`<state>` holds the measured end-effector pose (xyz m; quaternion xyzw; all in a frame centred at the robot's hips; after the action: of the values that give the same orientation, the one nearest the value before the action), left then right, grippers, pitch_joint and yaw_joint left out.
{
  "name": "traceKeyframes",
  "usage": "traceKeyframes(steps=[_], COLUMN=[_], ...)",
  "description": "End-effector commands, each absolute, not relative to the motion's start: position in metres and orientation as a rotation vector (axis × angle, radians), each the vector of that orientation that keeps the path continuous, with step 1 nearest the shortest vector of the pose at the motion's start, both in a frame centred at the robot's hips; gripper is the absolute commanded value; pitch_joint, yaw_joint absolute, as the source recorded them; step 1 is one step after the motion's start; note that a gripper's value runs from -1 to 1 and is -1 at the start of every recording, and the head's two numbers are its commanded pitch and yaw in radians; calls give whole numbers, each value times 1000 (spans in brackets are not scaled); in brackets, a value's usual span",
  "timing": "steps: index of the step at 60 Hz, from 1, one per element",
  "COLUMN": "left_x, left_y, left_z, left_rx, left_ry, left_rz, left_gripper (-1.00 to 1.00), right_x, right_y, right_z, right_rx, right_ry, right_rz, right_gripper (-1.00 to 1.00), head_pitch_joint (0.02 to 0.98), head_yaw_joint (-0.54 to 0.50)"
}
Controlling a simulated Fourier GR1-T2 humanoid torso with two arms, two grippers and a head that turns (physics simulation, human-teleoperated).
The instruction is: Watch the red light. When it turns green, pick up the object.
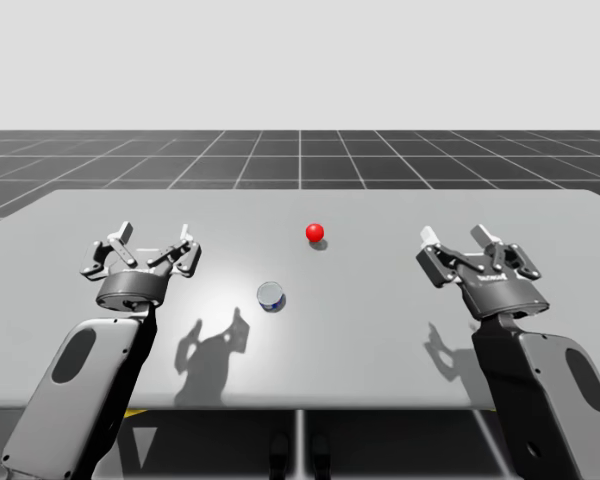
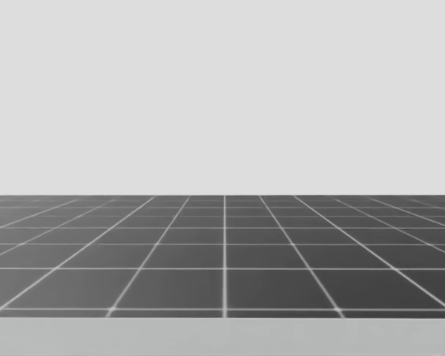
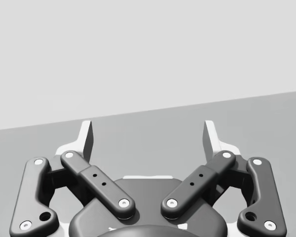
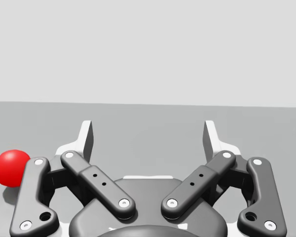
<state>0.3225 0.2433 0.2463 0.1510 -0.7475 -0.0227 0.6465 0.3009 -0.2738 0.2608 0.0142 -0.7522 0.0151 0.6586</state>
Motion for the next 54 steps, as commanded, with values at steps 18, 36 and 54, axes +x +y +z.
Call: traceKeyframes(steps=[18, 36, 54], left_x=[324, 325, 324], left_y=[246, 246, 246], left_z=[243, 243, 243], left_rx=[354, 357, 353], left_ry=[-1699, -1705, -1707], left_rz=[-52, -62, -64], left_gripper=[-1000, -1000, -1000], right_x=[300, 301, 300], right_y=[-275, -276, -275], right_z=[259, 260, 260], right_rx=[48, 19, 12], right_ry=[-1683, -1692, -1695], right_rz=[53, 50, 68], right_gripper=[-1000, -1000, -1000], head_pitch_joint=[250, 469, 601], head_yaw_joint=[2, -18, -68])
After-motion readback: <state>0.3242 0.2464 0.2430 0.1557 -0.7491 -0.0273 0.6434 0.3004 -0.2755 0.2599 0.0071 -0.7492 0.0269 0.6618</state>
